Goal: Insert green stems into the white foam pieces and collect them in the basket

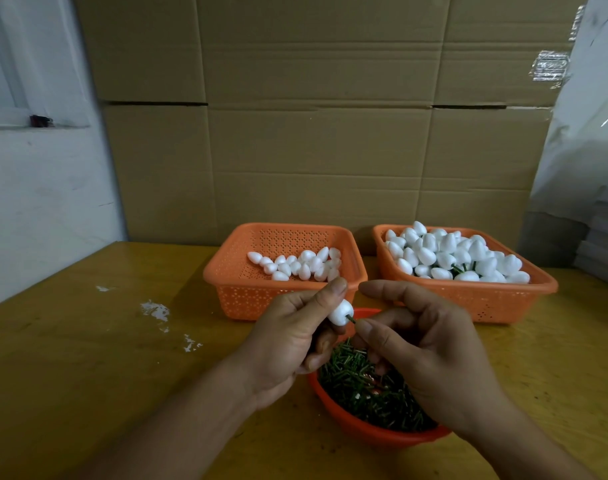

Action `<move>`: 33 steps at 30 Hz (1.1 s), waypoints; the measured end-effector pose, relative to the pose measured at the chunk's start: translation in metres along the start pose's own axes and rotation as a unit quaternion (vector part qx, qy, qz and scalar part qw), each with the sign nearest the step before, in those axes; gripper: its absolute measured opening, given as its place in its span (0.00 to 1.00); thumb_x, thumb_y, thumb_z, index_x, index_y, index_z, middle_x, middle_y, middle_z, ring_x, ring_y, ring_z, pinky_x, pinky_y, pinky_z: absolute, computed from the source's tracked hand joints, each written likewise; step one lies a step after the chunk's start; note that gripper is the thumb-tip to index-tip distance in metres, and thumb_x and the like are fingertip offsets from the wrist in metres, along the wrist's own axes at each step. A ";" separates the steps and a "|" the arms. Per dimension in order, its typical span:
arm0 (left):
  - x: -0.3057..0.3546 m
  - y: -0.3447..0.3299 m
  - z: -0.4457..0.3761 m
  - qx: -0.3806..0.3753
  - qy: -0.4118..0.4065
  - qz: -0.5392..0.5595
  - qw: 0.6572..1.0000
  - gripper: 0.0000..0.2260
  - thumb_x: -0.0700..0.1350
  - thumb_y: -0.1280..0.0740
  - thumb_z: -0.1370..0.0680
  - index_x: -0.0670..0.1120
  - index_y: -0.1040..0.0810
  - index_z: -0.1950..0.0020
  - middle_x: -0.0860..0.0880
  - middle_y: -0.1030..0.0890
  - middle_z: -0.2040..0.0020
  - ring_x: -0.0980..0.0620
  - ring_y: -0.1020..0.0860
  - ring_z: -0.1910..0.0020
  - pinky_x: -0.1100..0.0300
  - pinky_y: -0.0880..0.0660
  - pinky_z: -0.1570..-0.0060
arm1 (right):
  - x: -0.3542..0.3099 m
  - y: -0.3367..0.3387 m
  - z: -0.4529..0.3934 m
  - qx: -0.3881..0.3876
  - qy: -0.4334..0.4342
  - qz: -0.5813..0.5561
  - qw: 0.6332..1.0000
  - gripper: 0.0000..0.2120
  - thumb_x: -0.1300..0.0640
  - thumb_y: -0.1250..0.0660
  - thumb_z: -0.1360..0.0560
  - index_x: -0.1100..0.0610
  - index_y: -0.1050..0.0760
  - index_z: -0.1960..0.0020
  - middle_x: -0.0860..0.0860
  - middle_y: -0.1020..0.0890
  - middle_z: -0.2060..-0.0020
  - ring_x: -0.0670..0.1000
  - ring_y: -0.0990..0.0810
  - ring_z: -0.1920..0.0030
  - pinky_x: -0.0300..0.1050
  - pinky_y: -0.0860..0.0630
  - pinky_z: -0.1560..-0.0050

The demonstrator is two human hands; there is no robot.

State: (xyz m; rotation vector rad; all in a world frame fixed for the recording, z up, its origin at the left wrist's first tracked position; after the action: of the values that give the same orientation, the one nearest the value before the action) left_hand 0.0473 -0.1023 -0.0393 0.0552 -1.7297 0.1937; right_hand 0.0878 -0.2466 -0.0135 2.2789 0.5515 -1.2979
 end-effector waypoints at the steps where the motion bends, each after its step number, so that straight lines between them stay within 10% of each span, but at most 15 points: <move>1: 0.000 0.000 0.000 0.000 -0.003 -0.003 1.000 0.20 0.64 0.32 0.28 0.46 0.24 0.65 0.49 0.32 0.75 0.54 0.37 0.80 0.66 0.41 0.80 | 0.000 0.000 0.000 -0.002 0.000 0.000 1.000 0.21 0.53 0.28 0.32 0.53 0.24 0.39 0.55 0.14 0.65 0.51 0.19 0.69 0.39 0.21 0.68; 33: 0.015 -0.009 0.006 -0.018 -0.126 -0.109 0.986 0.19 0.57 0.37 0.21 0.42 0.21 0.60 0.44 0.26 0.71 0.55 0.29 0.77 0.68 0.34 0.76 | -0.002 -0.006 0.004 0.011 0.031 0.032 0.999 0.17 0.52 0.29 0.28 0.49 0.23 0.40 0.50 0.13 0.64 0.48 0.16 0.67 0.41 0.20 0.67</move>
State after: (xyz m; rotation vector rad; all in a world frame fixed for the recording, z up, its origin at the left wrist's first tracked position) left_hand 0.0404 -0.1109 -0.0243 0.2502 -1.9620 -0.0074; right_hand 0.0806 -0.2446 -0.0149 2.3413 0.4833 -1.2118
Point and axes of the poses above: each hand's wrist, its own z-axis away from the middle knuckle, its own y-axis out of the back of the hand, x = y × z, the point moved 6 cm from there along -z, towards the middle knuckle
